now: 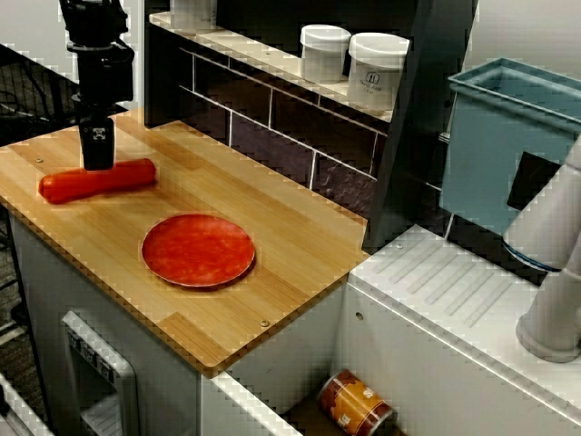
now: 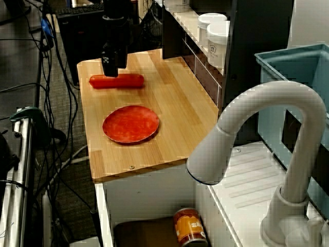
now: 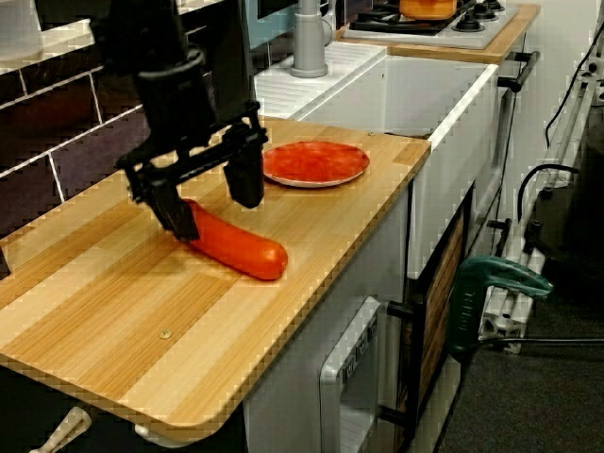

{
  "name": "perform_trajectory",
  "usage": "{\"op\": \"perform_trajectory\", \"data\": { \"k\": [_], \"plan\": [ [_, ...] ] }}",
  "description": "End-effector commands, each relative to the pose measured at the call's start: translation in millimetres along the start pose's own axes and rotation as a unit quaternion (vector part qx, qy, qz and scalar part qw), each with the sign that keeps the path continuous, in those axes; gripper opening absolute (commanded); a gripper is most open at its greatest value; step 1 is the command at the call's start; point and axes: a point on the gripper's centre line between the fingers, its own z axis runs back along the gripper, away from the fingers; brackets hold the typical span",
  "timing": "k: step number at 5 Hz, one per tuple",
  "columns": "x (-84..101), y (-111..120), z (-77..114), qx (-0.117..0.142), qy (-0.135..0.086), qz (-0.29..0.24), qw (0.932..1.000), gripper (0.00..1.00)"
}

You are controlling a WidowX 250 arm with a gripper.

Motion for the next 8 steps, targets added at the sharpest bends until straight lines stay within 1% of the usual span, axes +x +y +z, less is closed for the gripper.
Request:
{"op": "perform_trajectory", "data": {
  "k": [1,2,3,4,5,6,7,8],
  "plan": [
    [-24.4,18,6.4,0.01,-0.021,0.03,0.9993,1.0],
    [-23.5,14,-2.5,0.014,-0.014,0.029,0.9994,1.0],
    [-22.9,8,9.5,0.004,-0.016,0.026,0.9995,1.0],
    [-23.5,11,17.1,0.0,-0.012,0.03,0.9995,1.0],
    [-21.9,13,11.1,-0.004,-0.008,0.034,0.9994,1.0],
    [-18.1,9,-1.9,0.01,0.001,0.036,0.9993,1.0],
    [-15.7,7,-7.6,0.008,0.007,0.034,0.9994,1.0],
    [-15.6,-1,-2.2,0.001,0.0,0.022,0.9997,1.0]
  ]
}}
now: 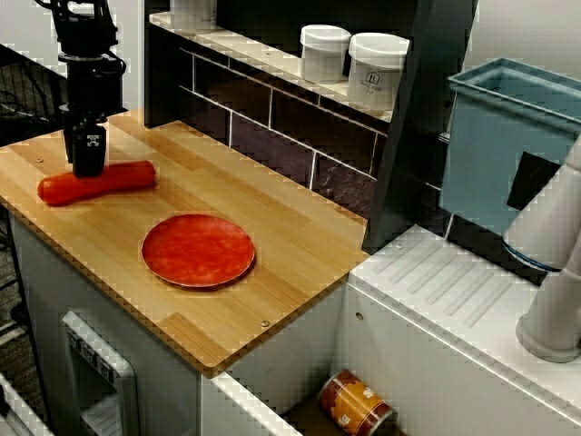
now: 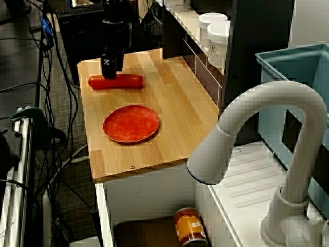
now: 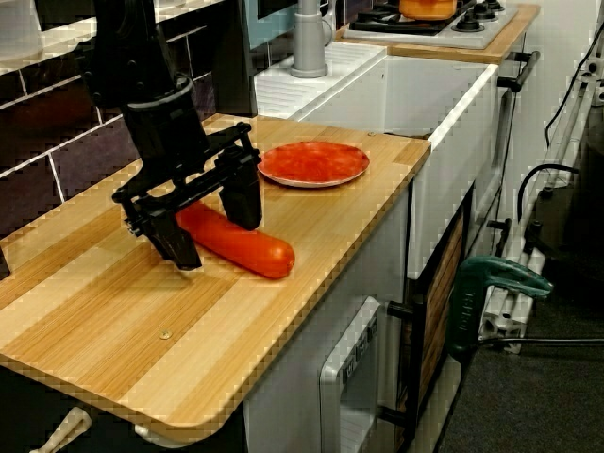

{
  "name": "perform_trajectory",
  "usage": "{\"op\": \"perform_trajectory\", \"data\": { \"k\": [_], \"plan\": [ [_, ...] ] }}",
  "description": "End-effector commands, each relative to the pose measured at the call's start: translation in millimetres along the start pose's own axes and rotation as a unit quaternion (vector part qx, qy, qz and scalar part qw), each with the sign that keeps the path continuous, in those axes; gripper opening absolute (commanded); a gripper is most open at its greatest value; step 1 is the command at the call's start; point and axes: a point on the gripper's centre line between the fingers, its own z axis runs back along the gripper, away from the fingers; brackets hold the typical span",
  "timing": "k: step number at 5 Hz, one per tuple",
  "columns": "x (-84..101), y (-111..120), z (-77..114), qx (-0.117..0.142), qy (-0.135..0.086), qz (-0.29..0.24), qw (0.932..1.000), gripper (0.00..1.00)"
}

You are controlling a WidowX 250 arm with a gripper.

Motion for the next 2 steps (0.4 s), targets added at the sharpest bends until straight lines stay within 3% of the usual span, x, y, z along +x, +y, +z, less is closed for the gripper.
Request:
{"op": "perform_trajectory", "data": {
  "k": [1,2],
  "plan": [
    [-5.7,-14.7,8.2,0.015,-0.017,-0.015,0.9996,1.0],
    [-2.2,-14.5,1.0,0.02,-0.012,-0.012,0.9997,1.0]
  ]
}}
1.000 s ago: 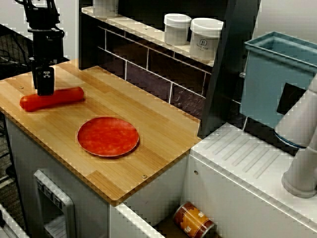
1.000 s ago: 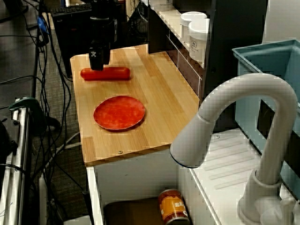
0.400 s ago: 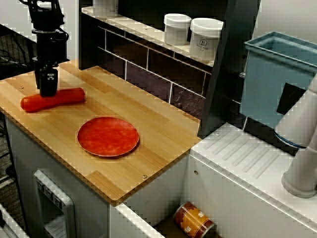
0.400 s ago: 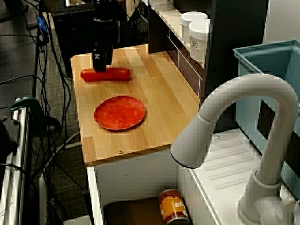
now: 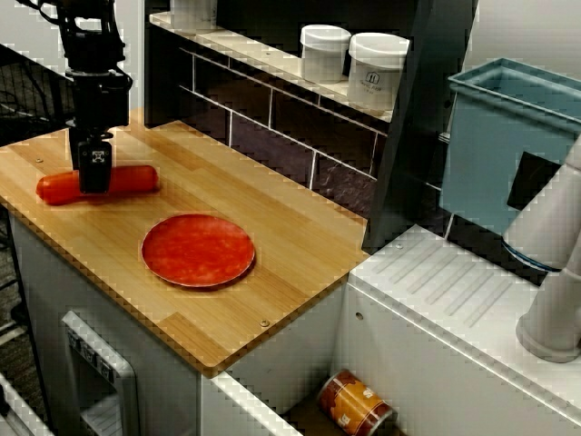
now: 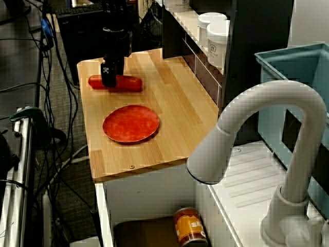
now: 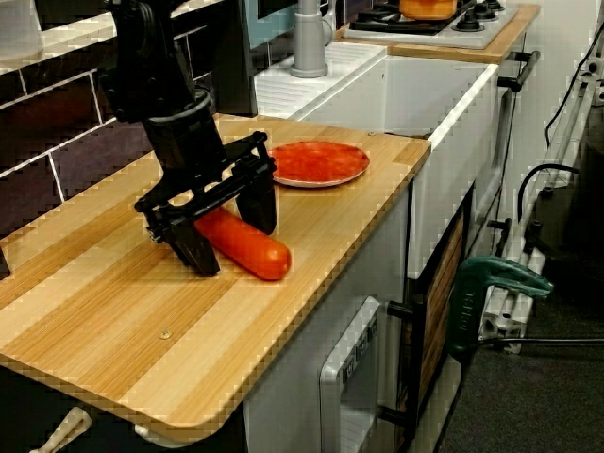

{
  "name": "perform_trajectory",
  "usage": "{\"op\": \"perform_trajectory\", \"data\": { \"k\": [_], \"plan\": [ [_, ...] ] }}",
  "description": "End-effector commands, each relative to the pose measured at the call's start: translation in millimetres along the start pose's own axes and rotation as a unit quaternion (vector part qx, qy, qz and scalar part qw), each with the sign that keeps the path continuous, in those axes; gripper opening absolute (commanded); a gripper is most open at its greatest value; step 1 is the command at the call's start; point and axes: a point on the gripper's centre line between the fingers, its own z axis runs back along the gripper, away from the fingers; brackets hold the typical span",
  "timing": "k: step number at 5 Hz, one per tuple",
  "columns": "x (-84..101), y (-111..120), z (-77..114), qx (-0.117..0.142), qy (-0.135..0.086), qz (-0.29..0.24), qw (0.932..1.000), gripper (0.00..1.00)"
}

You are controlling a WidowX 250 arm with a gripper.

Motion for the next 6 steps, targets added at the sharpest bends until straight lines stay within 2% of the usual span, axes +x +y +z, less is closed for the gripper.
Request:
{"op": "perform_trajectory", "data": {
  "k": [1,2,3,4,5,6],
  "plan": [
    [-3.9,-1,2.8,0.039,-0.014,0.003,0.9991,1.0],
    [-6.0,-1,3.8,0.041,-0.022,-0.004,0.9989,0.0],
    [-8.0,-1,12.3,0.03,-0.026,-0.014,0.9991,0.0],
    [-8.3,-13,27.7,0.03,-0.039,-0.048,0.9976,0.0],
    [-7.0,-33,42.3,0.028,-0.045,-0.089,0.9946,0.0],
    [-0.9,-54,48.0,0.032,-0.04,-0.132,0.99,0.0]
  ]
}}
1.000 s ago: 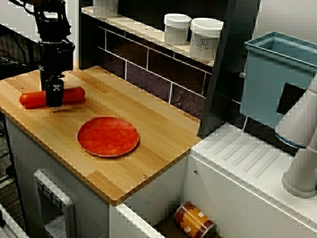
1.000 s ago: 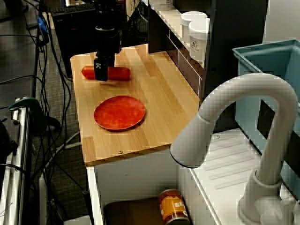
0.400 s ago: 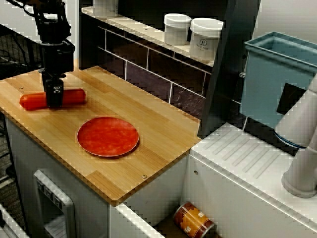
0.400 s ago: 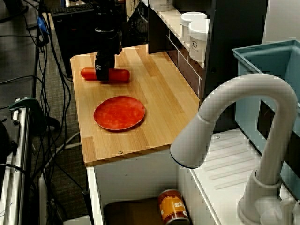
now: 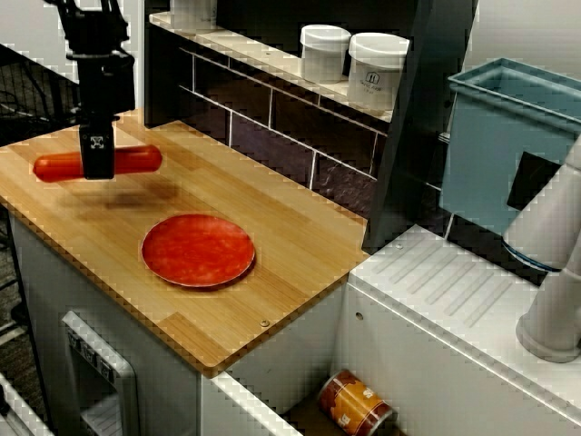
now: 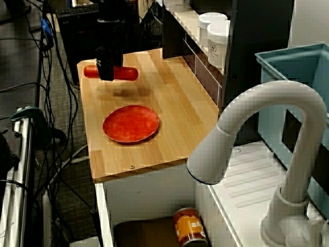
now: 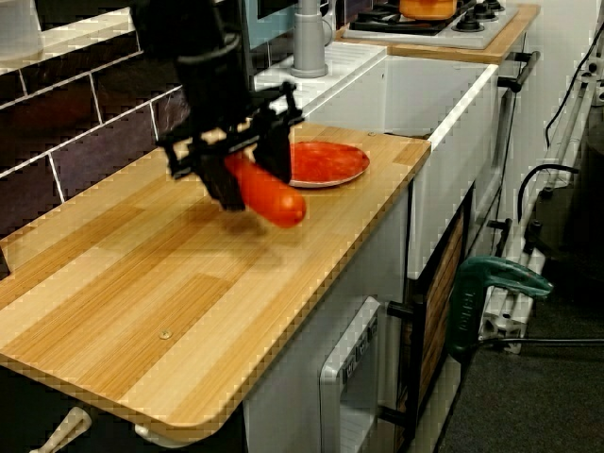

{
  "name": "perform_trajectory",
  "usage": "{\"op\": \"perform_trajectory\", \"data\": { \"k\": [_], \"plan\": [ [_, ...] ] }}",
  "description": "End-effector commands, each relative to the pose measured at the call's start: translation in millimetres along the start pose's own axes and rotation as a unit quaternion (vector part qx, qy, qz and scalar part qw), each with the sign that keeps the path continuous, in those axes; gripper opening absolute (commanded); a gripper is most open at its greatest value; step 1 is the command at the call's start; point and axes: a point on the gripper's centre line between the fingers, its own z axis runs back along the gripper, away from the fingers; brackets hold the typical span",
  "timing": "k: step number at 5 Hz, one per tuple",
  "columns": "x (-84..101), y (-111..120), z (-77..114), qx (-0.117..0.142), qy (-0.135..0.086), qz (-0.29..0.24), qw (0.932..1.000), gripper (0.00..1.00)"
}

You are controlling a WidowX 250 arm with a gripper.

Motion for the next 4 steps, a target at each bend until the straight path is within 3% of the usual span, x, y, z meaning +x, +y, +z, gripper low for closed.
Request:
{"op": "perform_trajectory", "data": {
  "k": [1,3,4],
  "plan": [
    [4.4,-43,22.0,0.049,-0.012,-0.095,0.9942,0.0],
    [10.6,-84,19.4,0.059,-0.011,-0.176,0.9825,0.0],
    [18.8,-96,9.3,0.074,-0.018,-0.191,0.9786,0.0]
  ]
}}
